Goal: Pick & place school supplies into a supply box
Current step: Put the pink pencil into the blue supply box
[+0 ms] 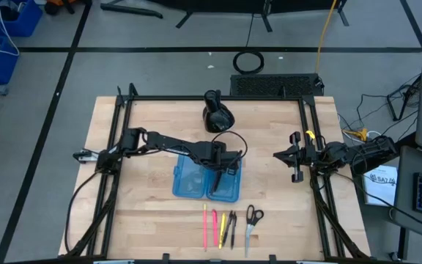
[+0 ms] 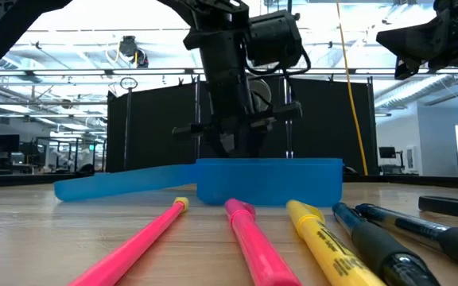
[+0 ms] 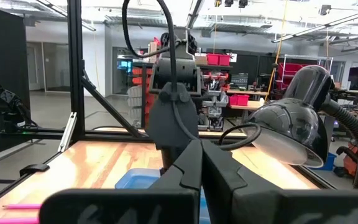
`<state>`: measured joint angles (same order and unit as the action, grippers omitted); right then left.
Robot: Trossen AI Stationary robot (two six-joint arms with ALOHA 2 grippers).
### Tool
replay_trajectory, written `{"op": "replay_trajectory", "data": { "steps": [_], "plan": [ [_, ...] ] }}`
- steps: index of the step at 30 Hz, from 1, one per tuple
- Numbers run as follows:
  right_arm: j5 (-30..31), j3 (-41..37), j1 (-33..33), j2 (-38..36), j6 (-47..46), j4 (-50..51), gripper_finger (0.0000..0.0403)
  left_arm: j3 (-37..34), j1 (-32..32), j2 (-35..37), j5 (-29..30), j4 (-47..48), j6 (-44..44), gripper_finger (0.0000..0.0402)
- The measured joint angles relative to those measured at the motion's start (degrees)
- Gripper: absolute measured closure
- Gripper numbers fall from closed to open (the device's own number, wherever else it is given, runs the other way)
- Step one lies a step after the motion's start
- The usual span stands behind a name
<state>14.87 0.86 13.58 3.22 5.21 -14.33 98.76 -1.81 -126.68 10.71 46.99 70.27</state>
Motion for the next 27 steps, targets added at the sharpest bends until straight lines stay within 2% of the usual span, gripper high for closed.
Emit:
{"op": "replay_trajectory", "data": {
  "steps": [6, 10, 13, 16, 19, 23, 27],
  "plan": [
    [0.00, -0.02, 0.02, 0.00, -0.02, -0.02, 0.0403, 3.58, -0.38, 3.84, 2.29, 1.83, -4.00, 0.0231],
    [-0.02, 0.00, 0.00, 0.00, -0.04, 0.16, 0.0403, 6.66, -2.61, 7.59, 3.69, 6.29, -7.67, 0.0224],
    [-0.09, 0.00, 0.02, 0.00, -0.04, 1.23, 0.0403, 7.63, -7.52, 11.33, 7.34, 12.55, -7.07, 0.0231],
    [-0.13, 0.00, 0.02, 0.00, -0.07, 1.93, 0.0403, 7.51, -14.24, 14.60, 15.00, 20.13, 0.43, 0.0244],
    [-0.10, 0.00, 0.00, 0.06, -0.07, 3.18, 0.0403, 6.84, -21.53, 16.18, 22.04, 22.67, 8.34, 0.0258],
    [-0.13, 0.00, 0.01, 0.24, -0.07, 3.56, 0.0403, 5.69, -29.43, 15.30, 24.56, 22.73, 15.31, 0.0273],
    [-0.11, 0.00, 0.02, 0.24, -0.07, 3.18, 0.0403, 2.82, -33.69, 12.87, 25.82, 20.83, 26.89, 0.0286]
  ]
}}
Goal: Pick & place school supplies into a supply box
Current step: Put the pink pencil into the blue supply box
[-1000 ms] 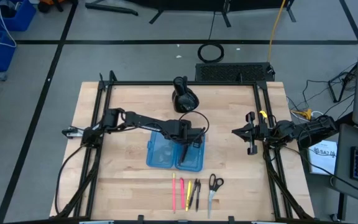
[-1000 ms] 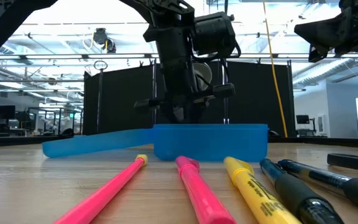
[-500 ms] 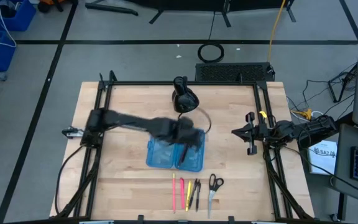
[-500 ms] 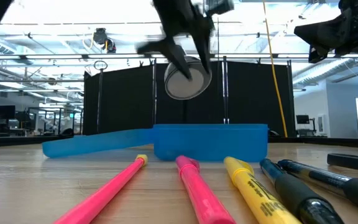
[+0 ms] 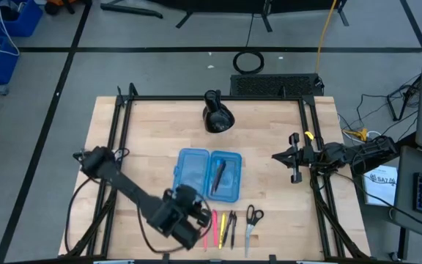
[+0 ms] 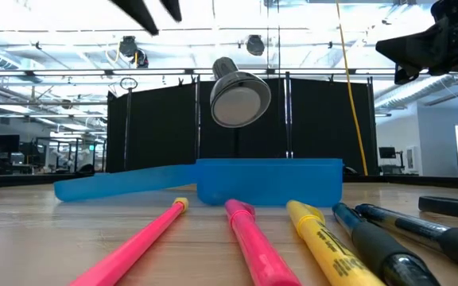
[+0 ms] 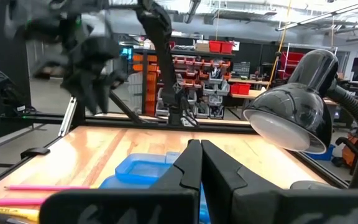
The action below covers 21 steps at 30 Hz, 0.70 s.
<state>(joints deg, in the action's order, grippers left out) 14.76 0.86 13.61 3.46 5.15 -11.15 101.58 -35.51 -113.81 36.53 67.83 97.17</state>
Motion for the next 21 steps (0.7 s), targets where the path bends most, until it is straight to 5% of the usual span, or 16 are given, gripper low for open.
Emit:
{"op": "replay_trajectory", "data": {
  "steps": [8, 16, 21],
  "plan": [
    [0.04, 0.00, -0.02, -0.02, -0.65, -1.10, 0.0403, -5.00, -1.55, -4.43, -7.35, -10.81, 6.69, 0.0305],
    [0.02, 0.00, -0.01, 0.00, -1.51, -0.91, 0.0403, -5.00, -0.94, -4.84, -8.36, -12.49, 7.67, 0.0309],
    [0.00, 0.00, 0.00, 0.00, -1.51, -0.49, 0.0403, -5.00, 2.21, -7.98, -19.44, -16.17, 8.29, 0.0309]
  ]
}}
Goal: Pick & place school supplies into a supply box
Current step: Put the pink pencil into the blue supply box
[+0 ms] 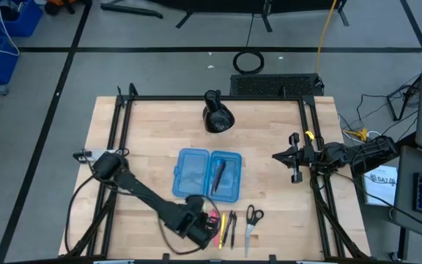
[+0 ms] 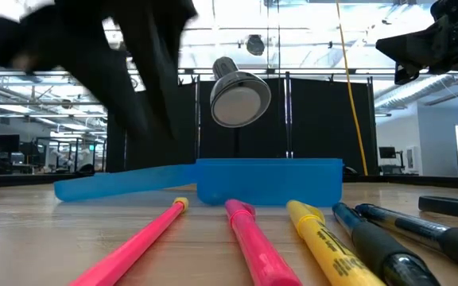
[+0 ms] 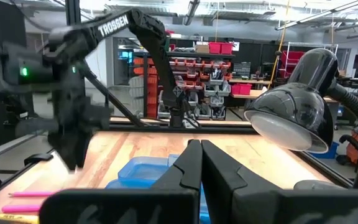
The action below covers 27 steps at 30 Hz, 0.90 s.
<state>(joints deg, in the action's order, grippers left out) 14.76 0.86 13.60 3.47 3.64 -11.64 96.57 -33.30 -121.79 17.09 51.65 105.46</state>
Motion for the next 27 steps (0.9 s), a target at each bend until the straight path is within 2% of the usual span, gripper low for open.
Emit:
{"op": "replay_trajectory", "data": {
  "steps": [8, 12, 18, 27],
  "plan": [
    [0.04, 0.00, -0.01, 0.79, 0.29, 1.03, 0.0403, 0.49, 5.84, -1.50, -9.58, -0.04, -4.43, 0.0309],
    [0.04, 0.00, -0.02, 1.02, 0.35, 1.25, 0.0403, 0.50, 8.83, -1.14, -14.21, -0.74, -9.42, 0.0309],
    [0.07, 0.00, -0.02, 1.03, 0.75, 1.31, 0.0403, 0.50, 11.00, -1.19, -19.41, -0.90, -13.41, 0.0309],
    [0.11, 0.00, 0.00, 1.03, 1.57, 1.68, 0.0403, 0.50, 10.98, -1.19, -18.22, 1.43, -11.46, 0.0309]
  ]
}}
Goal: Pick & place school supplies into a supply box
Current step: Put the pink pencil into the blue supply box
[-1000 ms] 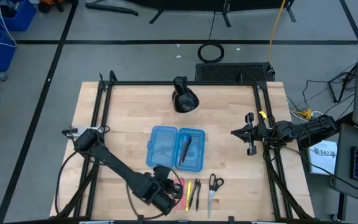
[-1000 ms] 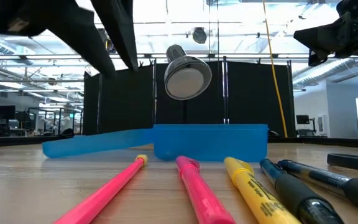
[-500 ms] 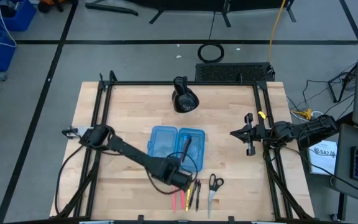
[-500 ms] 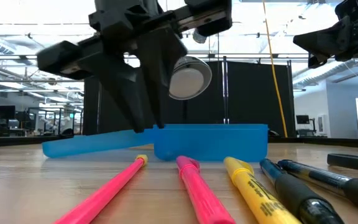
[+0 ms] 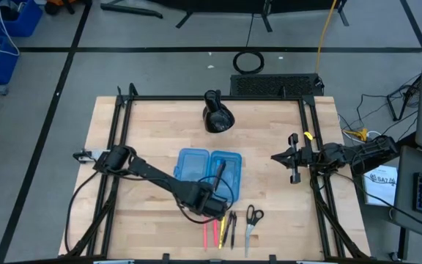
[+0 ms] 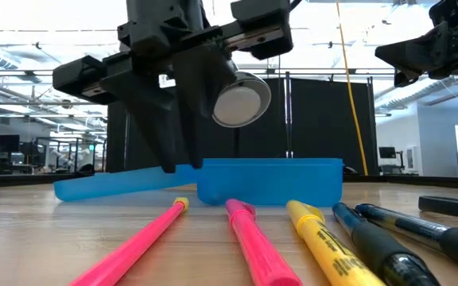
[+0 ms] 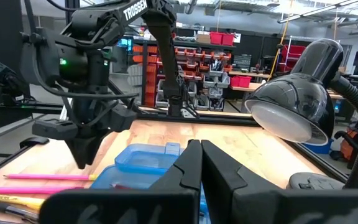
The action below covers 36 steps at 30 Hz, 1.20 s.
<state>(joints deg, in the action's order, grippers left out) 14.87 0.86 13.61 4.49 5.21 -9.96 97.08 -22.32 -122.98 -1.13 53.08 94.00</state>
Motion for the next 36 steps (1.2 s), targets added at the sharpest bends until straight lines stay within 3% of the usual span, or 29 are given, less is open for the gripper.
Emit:
{"op": "replay_trajectory", "data": {
  "steps": [6, 15, 19, 28, 36],
  "plan": [
    [0.00, 0.00, -0.02, 0.00, 0.00, 0.00, 0.0403, -0.02, -0.43, 0.00, 0.47, 1.13, -0.22, 0.0303],
    [0.01, 0.00, 0.00, -0.02, -0.02, -0.02, 0.0403, -0.02, -0.22, -0.02, 0.09, 0.95, 0.59, 0.0199],
    [0.00, -0.01, -0.01, -0.02, -0.02, -0.01, 0.0403, -0.02, -0.05, -0.55, 1.16, 1.08, 0.91, 0.0179],
    [0.01, 0.00, -0.01, 0.11, -0.04, 0.22, 0.0403, 0.30, 0.71, -6.77, -4.10, -0.07, 0.01, 0.0207],
    [0.00, 0.00, 0.00, 0.11, -0.04, 0.09, 0.0403, 0.21, 0.49, -7.43, -3.03, 0.42, 0.50, 0.0260]
  ]
}}
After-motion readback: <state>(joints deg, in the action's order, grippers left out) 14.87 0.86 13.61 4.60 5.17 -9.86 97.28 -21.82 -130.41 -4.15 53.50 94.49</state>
